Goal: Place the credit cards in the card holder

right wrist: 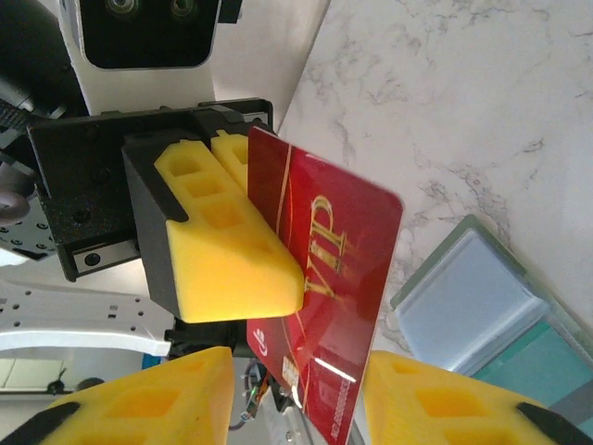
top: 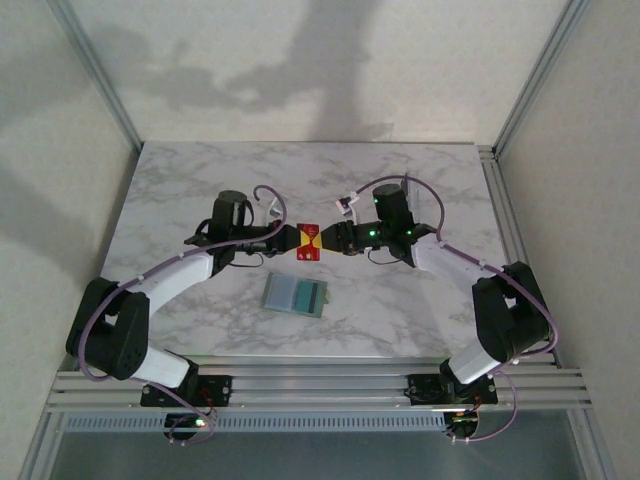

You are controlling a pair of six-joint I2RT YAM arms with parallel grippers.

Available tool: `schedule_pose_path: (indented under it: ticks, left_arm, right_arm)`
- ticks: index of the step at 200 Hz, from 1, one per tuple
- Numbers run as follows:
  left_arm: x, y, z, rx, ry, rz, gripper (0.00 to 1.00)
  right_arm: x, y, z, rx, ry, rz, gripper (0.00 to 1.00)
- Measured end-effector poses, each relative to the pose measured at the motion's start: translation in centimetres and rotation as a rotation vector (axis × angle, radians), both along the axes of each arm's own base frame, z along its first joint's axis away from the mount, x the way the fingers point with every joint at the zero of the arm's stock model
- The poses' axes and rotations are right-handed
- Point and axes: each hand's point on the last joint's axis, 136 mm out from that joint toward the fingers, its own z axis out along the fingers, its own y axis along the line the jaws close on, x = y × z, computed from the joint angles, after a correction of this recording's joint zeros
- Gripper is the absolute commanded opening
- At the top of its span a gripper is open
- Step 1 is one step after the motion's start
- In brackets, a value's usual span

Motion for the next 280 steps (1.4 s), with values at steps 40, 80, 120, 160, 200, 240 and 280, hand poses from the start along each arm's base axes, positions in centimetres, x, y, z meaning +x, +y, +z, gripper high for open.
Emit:
schedule_pose_path:
  ticks: [40,80,120,160,200,240,280]
  left_arm:
    - [-1.0,-0.1,-0.3,-0.018,0.022,-0.037,0.09]
    - [-1.1,-0.2,-0.2,-0.029,0.019,-0.046,0.10]
    - [-1.0,-0.1,-0.2,-0.032,0.029,-0.041,0.08]
    - [-1.2,0.0,-0.2,-0.041,0.035,-0.052,0.08]
    - [-1.6,-0.1,-0.1,-0.050,0.040,-0.071,0.04]
    - [-2.0,-0.2,0.3,-0.055,0.023,-0.088,0.00]
    - [-3.0,-0.9,0.7,-0.058,-0.015,-0.132,0.00]
  right_arm:
    - [-0.1,0.2,0.0,0.020,0.014,0.011,0.28]
    - [0.1,0.1,-0.2,0.038,0.033,-0.008,0.15]
    - [-0.1,0.2,-0.1,0.063,0.043,0.002,0.29]
    - [-0.5,0.2,0.2,0.082,0.043,0.026,0.28]
    - [-0.8,0.3,0.0,0.087,0.061,0.046,0.25]
    - [-1.6,0.5,0.2,0.095,0.066,0.085,0.31]
    - [-2.7,0.5,0.4,0.092,0.059,0.119,0.23]
